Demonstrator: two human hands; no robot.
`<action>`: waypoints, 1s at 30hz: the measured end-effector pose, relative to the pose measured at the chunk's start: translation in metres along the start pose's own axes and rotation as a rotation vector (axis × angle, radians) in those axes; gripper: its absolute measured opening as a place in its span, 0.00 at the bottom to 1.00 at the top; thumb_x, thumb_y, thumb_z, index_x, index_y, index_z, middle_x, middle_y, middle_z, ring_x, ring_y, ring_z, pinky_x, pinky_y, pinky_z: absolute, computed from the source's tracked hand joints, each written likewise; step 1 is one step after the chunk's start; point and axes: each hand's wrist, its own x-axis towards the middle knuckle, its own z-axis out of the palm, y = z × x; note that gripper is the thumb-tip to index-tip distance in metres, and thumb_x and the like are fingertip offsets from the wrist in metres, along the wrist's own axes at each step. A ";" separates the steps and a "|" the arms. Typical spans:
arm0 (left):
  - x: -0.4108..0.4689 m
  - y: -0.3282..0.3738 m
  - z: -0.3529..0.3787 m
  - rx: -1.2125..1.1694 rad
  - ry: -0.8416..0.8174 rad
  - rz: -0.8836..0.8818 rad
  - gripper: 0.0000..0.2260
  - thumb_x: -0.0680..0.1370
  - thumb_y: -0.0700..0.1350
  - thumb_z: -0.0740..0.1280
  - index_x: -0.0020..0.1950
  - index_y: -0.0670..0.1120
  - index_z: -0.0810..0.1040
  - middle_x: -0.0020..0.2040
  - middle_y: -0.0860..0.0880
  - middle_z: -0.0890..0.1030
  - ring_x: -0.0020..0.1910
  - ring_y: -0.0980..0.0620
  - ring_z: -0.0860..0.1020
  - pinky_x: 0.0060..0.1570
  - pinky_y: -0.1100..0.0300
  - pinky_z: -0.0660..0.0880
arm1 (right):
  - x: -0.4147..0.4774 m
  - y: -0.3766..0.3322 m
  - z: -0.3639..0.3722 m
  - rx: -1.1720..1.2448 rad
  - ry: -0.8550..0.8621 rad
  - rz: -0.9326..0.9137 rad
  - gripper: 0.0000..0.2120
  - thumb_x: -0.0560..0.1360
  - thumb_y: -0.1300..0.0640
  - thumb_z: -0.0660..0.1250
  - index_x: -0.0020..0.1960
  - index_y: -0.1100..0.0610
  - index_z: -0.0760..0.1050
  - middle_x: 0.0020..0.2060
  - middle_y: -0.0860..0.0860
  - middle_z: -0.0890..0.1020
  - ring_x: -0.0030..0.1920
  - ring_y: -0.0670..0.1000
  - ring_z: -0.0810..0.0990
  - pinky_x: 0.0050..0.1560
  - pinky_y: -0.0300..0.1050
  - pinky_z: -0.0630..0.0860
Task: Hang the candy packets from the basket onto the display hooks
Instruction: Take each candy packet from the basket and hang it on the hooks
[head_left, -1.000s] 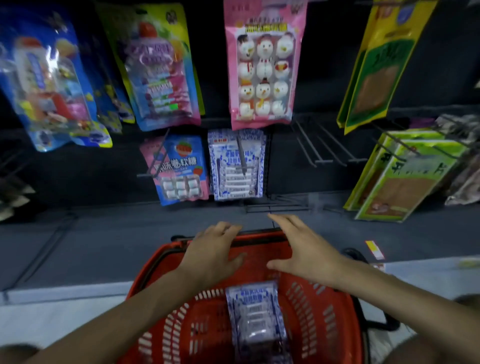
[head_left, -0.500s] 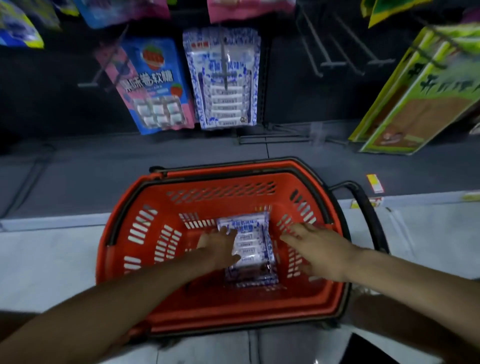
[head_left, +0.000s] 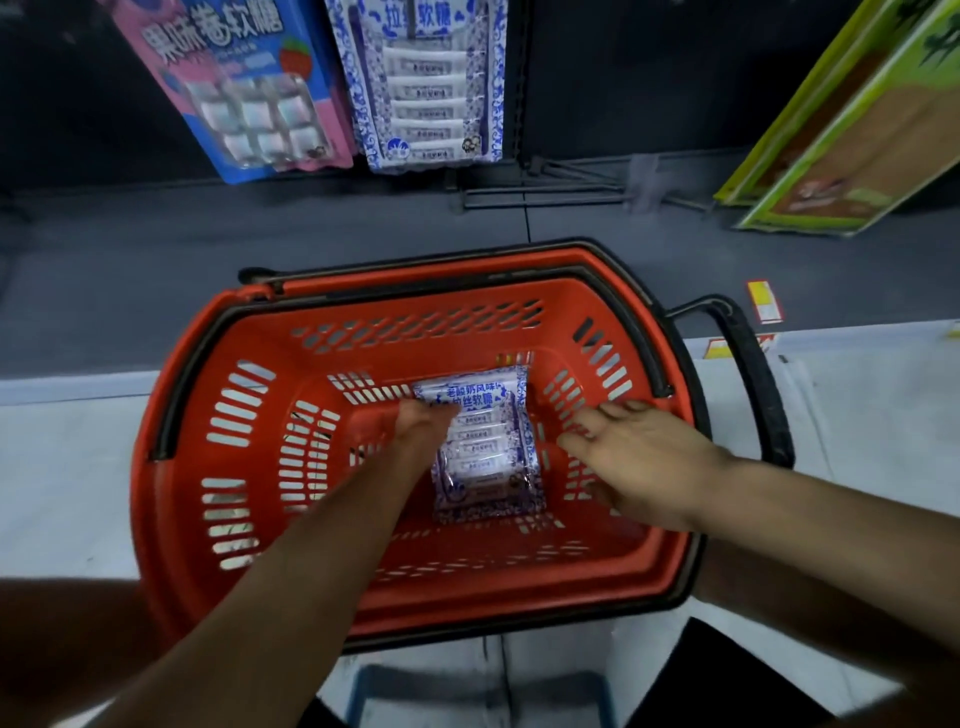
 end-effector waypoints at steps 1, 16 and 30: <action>-0.001 0.000 -0.002 -0.031 -0.006 -0.018 0.21 0.79 0.49 0.74 0.67 0.38 0.79 0.62 0.39 0.83 0.60 0.42 0.83 0.46 0.60 0.79 | -0.001 -0.001 -0.003 0.013 0.013 -0.004 0.30 0.78 0.45 0.66 0.77 0.50 0.63 0.69 0.54 0.72 0.67 0.59 0.74 0.67 0.54 0.72; -0.057 0.037 -0.036 0.183 -0.040 0.130 0.38 0.76 0.52 0.78 0.79 0.39 0.66 0.74 0.40 0.74 0.59 0.45 0.80 0.49 0.58 0.78 | 0.001 -0.004 0.001 -0.042 0.037 0.032 0.20 0.80 0.47 0.64 0.70 0.52 0.72 0.65 0.56 0.77 0.65 0.59 0.77 0.64 0.54 0.74; -0.159 0.110 -0.118 0.441 -0.062 0.928 0.22 0.77 0.56 0.75 0.37 0.42 0.71 0.31 0.44 0.71 0.29 0.50 0.68 0.32 0.55 0.65 | 0.007 -0.007 -0.019 0.188 0.007 0.135 0.16 0.81 0.44 0.65 0.63 0.54 0.76 0.60 0.55 0.80 0.62 0.60 0.80 0.57 0.53 0.77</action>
